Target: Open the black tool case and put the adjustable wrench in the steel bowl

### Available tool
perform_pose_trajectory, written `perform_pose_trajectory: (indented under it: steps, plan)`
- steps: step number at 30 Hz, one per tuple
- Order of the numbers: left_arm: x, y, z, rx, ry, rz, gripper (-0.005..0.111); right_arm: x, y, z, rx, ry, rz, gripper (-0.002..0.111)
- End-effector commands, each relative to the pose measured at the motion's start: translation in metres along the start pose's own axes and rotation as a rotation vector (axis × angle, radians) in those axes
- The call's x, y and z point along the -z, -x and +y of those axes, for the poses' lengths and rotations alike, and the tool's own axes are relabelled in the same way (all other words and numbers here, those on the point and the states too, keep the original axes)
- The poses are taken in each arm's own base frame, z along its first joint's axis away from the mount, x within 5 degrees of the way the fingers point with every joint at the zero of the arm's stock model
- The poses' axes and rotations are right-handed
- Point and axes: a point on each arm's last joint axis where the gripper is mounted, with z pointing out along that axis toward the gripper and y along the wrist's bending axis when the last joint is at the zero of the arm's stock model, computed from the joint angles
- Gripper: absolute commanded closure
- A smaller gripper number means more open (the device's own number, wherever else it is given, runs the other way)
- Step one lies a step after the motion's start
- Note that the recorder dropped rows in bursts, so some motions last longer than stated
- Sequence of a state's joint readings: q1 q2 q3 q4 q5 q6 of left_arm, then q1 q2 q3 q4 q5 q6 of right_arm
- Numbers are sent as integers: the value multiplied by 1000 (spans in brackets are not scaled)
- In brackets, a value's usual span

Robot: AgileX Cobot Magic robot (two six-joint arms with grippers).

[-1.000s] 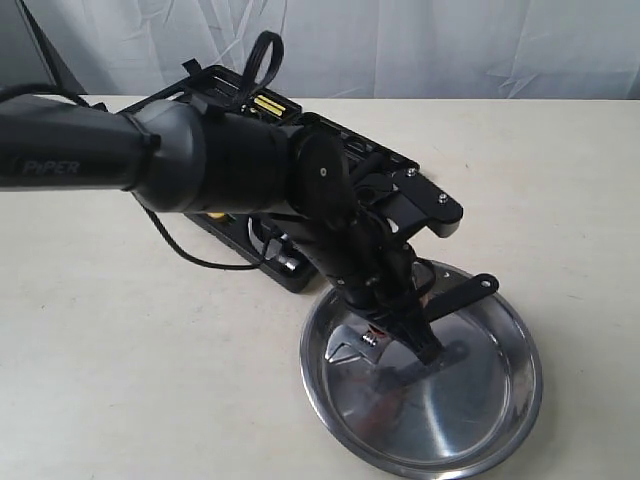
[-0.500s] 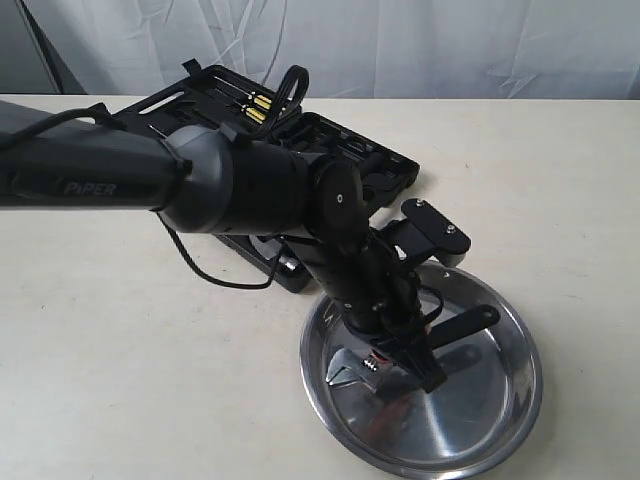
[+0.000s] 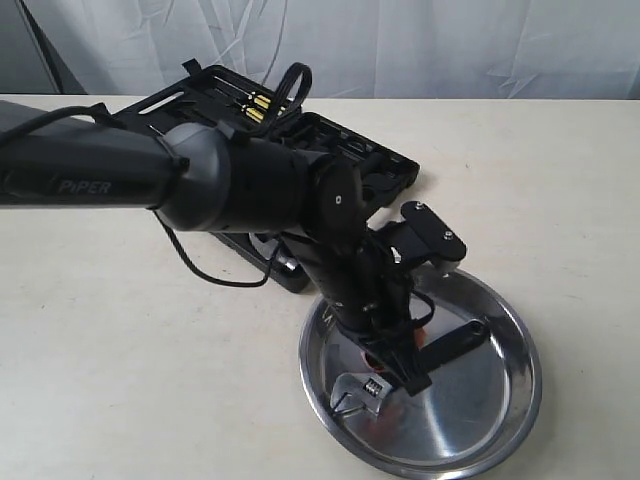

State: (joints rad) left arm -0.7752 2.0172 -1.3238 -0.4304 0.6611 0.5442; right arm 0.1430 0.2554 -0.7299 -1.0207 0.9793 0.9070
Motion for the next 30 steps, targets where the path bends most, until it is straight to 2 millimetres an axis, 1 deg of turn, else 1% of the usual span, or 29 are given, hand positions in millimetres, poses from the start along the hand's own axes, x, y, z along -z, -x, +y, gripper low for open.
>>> perform_pose_trajectory:
  steps: [1,2,5,7,8,10,11,13,14,15,17,19,21,23,24,27,30]
  plan:
    - [34,7,7,2,98,-55,95,3,-5,17,52,192,60,109]
    - [45,8,10,11,119,-77,106,4,-8,23,68,260,87,109]
    - [83,11,15,37,173,-160,106,3,-17,45,121,437,200,109]
    - [110,13,17,55,208,-227,106,0,-23,58,167,510,279,109]
    - [129,13,17,59,237,-280,106,-3,-27,66,197,548,325,109]
    - [157,13,19,66,294,-359,106,-9,-32,79,255,600,393,109]
    - [178,11,20,84,334,-416,106,-14,-36,85,284,620,428,109]
    - [205,4,19,102,400,-473,106,-23,-41,98,330,649,484,109]
    - [222,-3,19,106,448,-505,106,-27,-44,104,344,660,506,109]
    - [232,-9,19,129,474,-531,106,-32,-46,110,351,670,519,109]
    - [252,-27,18,165,543,-576,106,-41,-49,121,374,700,522,109]
    - [266,-46,13,191,594,-614,106,-46,-51,129,377,723,517,109]
    - [272,-67,7,216,625,-633,106,-50,-52,134,381,737,520,109]
    - [276,-92,-2,259,639,-665,106,-51,-53,134,384,736,529,109]
    - [274,-104,-6,280,639,-670,106,-51,-54,134,386,735,534,109]
    - [278,-142,-21,333,647,-747,106,-50,-55,132,403,728,551,109]
    - [276,-180,-34,359,657,-802,106,-47,-57,130,412,734,546,109]
